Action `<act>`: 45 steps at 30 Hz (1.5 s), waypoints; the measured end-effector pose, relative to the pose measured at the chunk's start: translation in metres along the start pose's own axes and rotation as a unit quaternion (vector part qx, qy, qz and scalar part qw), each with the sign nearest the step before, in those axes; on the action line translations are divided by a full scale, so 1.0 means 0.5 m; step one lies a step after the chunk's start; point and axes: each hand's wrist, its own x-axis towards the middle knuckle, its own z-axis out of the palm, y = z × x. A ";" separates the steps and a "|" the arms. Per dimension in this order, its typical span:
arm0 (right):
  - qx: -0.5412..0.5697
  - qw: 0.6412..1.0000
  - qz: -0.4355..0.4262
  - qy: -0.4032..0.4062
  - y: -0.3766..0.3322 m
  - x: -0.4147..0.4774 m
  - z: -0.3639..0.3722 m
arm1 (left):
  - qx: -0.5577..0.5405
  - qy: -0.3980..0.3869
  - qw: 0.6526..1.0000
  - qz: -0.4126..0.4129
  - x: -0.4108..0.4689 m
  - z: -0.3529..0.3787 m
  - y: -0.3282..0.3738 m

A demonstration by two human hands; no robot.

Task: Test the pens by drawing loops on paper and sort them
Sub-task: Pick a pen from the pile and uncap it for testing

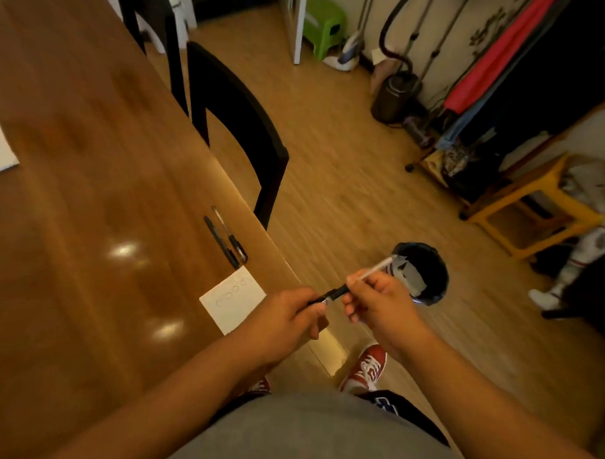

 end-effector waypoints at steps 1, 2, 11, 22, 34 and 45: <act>0.011 1.000 0.000 0.001 -0.004 0.004 -0.015 | -0.019 -0.010 1.000 -0.003 0.016 0.007 0.011; 0.022 1.000 0.000 -0.001 -0.009 0.008 -0.032 | -0.037 -0.021 0.999 -0.008 0.033 0.014 0.021; 0.043 0.998 0.021 0.035 -0.033 0.107 -0.285 | -0.116 -0.082 0.987 -0.079 0.265 0.164 0.111; 0.040 0.983 0.144 0.102 0.070 0.317 -0.678 | 0.050 -0.122 0.982 -0.136 0.564 0.422 0.117; 0.016 0.909 0.346 0.233 0.519 0.746 -0.892 | 0.175 -0.121 0.925 -0.316 0.752 0.610 -0.304; -0.061 0.883 0.416 0.210 0.758 0.976 -0.925 | 0.212 -0.197 0.885 -0.365 0.957 0.626 -0.596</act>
